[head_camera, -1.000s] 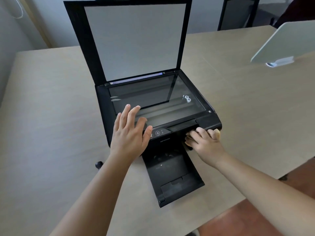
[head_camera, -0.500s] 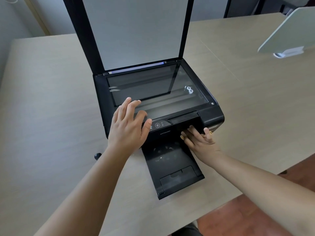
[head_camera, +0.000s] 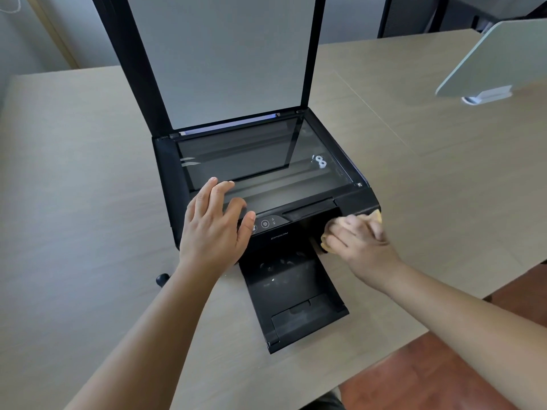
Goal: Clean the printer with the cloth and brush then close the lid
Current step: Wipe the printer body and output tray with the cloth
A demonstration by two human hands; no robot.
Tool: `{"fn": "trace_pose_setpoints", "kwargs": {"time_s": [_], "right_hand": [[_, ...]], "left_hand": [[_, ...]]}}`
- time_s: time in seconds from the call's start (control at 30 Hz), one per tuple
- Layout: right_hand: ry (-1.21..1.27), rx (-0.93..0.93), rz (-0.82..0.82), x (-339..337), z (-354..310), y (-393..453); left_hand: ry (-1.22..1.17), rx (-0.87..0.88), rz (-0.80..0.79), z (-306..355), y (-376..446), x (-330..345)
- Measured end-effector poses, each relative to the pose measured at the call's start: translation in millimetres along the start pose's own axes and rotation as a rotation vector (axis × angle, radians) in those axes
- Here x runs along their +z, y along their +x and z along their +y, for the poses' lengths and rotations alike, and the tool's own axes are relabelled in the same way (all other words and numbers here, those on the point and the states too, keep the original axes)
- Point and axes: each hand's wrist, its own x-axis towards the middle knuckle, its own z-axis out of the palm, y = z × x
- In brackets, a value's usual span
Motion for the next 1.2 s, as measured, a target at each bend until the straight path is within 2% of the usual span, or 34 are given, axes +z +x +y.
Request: {"fn": "trace_pose_setpoints", "kwargs": {"time_s": [0.2, 0.23, 0.37, 0.5, 0.57, 0.63, 0.7, 0.73, 0.77, 0.9, 1.07, 1.2], "right_hand": [[-0.214, -0.178, -0.486, 39, -39, -23], [-0.219, -0.200, -0.522, 40, -40, -22], [-0.243, -0.192, -0.425, 39, -35, -17], [-0.035, -0.160, -0.330, 21, -32, 0], [0.164, -0.036, -0.280, 5, -27, 4], [0.405, 0.197, -0.249, -11, -32, 5], [0.679, 0.422, -0.270, -16, -49, 4], [0.793, 0.474, -0.314, -13, -61, 2], [0.848, 0.474, -0.392, -10, -75, -1], [0.749, 0.395, -0.651, 4, -98, -13], [0.668, 0.342, -0.667, 18, -103, 7], [0.685, 0.146, -0.677, 25, -114, 30]], "left_hand": [[0.000, -0.005, -0.016, -1, -1, 0], [0.001, -0.006, -0.018, -1, -1, -1], [0.008, -0.004, -0.019, -1, -1, -1], [0.009, -0.003, -0.001, -1, -1, 0], [0.013, 0.001, 0.012, -1, 0, 1], [0.021, 0.003, 0.020, 0, 0, 1], [0.020, 0.006, 0.022, 0, -1, 0], [0.009, 0.013, 0.026, 0, 0, -1], [-0.009, 0.028, 0.035, 0, -1, -3], [-0.191, 0.054, 0.172, 4, -19, -10], [-0.402, -0.139, 0.230, 24, -74, -9], [-0.461, -0.370, 0.172, 36, -113, 10]]}}
